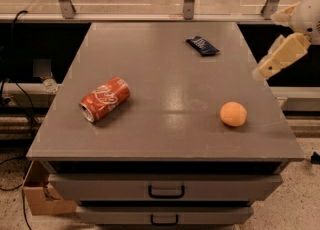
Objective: Pick rxbar blueberry
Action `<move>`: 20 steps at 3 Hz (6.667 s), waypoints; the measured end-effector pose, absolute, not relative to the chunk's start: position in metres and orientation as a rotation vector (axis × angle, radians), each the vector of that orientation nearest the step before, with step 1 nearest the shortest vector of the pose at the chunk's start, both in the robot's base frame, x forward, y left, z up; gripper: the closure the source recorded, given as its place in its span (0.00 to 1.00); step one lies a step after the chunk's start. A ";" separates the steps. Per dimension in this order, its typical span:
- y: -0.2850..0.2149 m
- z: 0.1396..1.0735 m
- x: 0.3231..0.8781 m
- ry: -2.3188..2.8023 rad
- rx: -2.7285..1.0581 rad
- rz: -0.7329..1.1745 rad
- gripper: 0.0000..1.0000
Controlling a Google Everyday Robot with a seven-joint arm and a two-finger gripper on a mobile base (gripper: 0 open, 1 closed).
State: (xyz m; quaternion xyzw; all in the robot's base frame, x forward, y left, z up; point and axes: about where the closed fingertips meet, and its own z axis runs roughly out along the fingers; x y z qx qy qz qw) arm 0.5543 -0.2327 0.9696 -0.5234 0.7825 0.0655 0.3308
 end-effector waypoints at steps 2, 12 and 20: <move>-0.219 0.930 0.651 2.028 -1.013 0.314 0.00; -0.169 0.839 0.797 2.000 -0.616 0.315 0.43; -0.138 0.948 0.775 1.654 -0.906 0.488 1.00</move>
Offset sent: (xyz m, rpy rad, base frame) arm 0.1464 0.0127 -0.0732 0.3886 -0.0058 -0.3806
